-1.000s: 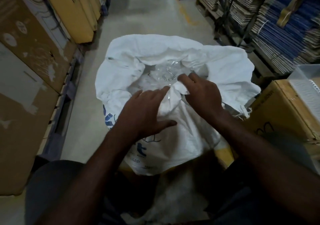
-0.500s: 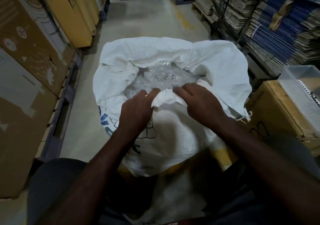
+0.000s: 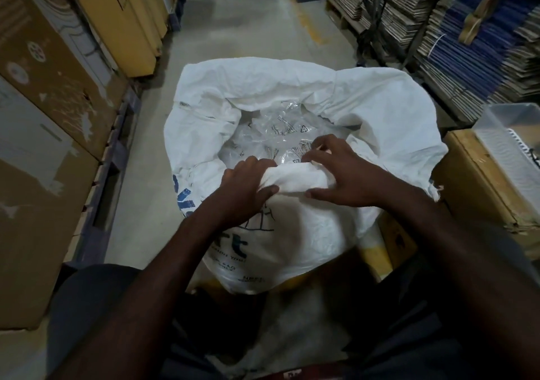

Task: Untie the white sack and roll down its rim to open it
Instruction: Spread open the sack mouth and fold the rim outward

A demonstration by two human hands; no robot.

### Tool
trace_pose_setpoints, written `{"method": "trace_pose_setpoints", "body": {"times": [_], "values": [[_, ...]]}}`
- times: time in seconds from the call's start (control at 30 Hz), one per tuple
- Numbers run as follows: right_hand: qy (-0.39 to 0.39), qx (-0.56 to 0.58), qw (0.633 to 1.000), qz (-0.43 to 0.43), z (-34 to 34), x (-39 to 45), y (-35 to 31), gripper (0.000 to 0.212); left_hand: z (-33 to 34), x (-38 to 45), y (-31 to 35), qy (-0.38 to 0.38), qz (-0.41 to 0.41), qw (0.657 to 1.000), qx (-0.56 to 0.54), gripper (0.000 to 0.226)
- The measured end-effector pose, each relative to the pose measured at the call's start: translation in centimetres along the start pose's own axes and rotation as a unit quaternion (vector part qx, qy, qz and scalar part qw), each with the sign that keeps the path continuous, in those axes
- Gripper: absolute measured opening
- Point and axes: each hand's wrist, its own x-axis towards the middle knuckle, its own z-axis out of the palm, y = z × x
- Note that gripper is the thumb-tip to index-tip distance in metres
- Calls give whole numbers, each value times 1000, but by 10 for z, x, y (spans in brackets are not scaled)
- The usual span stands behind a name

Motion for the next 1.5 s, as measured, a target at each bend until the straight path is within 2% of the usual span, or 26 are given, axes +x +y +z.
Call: {"method": "trace_pose_setpoints", "body": {"times": [0.07,0.1,0.17,0.23,0.33,0.43,0.5,0.63,0.73,0.83,0.9,0.93,1.0,1.13,1.2,1.3,1.37,1.43,1.5], "values": [[14,-5,1000,-14,6,6,-5,50,-2,0,5,85,28,996,25,30],[25,-25,999,-16,9,10,-9,44,-3,1,10,125,37,990,45,27],[54,-92,994,-20,14,16,-15,39,-1,1,20,183,59,977,95,26],[88,-141,986,-24,19,20,-15,39,5,2,26,208,74,965,140,25],[96,-138,986,-5,24,20,-10,53,11,5,20,205,61,966,143,33],[98,-140,985,1,29,17,-2,32,6,3,7,119,64,987,86,55],[108,-142,984,11,32,14,-2,24,2,0,6,84,81,991,62,49],[100,-174,980,9,37,14,-15,43,4,-3,14,152,72,980,109,27],[53,-132,990,-3,32,13,-15,62,18,-3,12,188,73,971,125,22],[-69,-13,997,28,26,4,-15,80,32,-4,11,216,129,956,153,14],[-136,65,986,77,20,0,-15,79,40,-3,9,221,167,950,147,16],[-146,86,981,95,18,0,-12,78,44,-3,9,221,174,949,139,18],[-128,84,984,94,14,2,-5,72,47,-5,10,205,170,956,123,24],[-84,32,994,55,21,5,-3,37,37,0,16,144,106,977,118,34],[-52,-10,996,69,26,6,-7,31,31,2,18,121,104,984,75,38],[2,-101,993,61,33,8,-11,37,23,-1,15,16,97,995,-34,74],[25,-134,990,39,36,11,-13,35,13,-2,14,-58,16,986,-152,93],[48,-165,985,11,39,14,-16,32,0,-1,10,-84,-38,981,-172,80],[59,-186,981,-2,43,14,-17,31,-9,2,4,-96,-38,991,-89,56]]}}
